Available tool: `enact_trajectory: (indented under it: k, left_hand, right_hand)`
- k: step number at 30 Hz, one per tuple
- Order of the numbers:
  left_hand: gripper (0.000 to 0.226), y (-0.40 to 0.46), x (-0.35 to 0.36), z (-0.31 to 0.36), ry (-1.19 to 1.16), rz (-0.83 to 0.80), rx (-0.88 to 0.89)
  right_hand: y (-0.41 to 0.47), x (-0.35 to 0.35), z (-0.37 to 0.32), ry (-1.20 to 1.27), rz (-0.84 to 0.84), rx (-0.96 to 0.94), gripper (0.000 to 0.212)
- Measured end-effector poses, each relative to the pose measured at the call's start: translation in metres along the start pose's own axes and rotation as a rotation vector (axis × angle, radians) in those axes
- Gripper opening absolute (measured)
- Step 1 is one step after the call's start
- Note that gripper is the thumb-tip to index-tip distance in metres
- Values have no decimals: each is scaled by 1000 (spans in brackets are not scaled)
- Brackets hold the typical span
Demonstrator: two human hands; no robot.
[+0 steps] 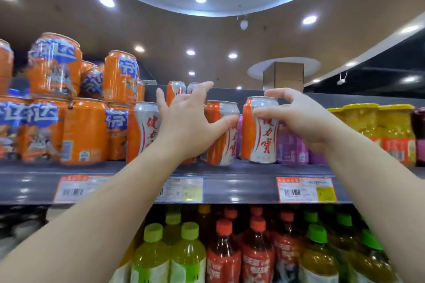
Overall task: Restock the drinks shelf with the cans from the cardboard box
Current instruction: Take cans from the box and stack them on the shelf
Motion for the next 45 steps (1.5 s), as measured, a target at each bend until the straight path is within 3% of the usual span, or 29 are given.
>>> enact_trajectory:
  k: [8, 16, 18, 21, 24, 38, 42, 45]
  left_hand:
    - [74, -11, 1, 2, 106, 66, 47]
    - [106, -15, 10, -10, 228, -90, 74]
    - [108, -19, 10, -12, 207, -105, 82]
    - [110, -21, 9, -15, 218, -98, 64]
    - [111, -22, 10, -16, 249, -92, 38]
    - [111, -26, 1, -13, 273, -89, -52]
    - [91, -47, -20, -13, 202, 9, -19]
    - [71, -65, -29, -12, 195, 53, 13]
  right_hand:
    - [9, 10, 6, 1, -22, -10, 57]
    - [6, 22, 11, -121, -7, -53, 47]
    - [1, 25, 11, -251, 21, -93, 61]
    - [-14, 34, 19, -497, 112, -104, 113]
    - [-22, 38, 25, -582, 162, -107, 128]
    - [-9, 30, 34, -467, 91, -95, 123]
    - [-9, 29, 35, -567, 93, -96, 122]
    - [-9, 28, 34, -494, 83, -103, 119]
Point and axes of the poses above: each hand's wrist, its own y-axis towards the middle knuckle, its own x-axis out of the palm, z = x × y, the point moved 5 cm from there along y, towards the middle knuckle, and after that the axes turned 5 degrees about x, right-handed, at the moved point
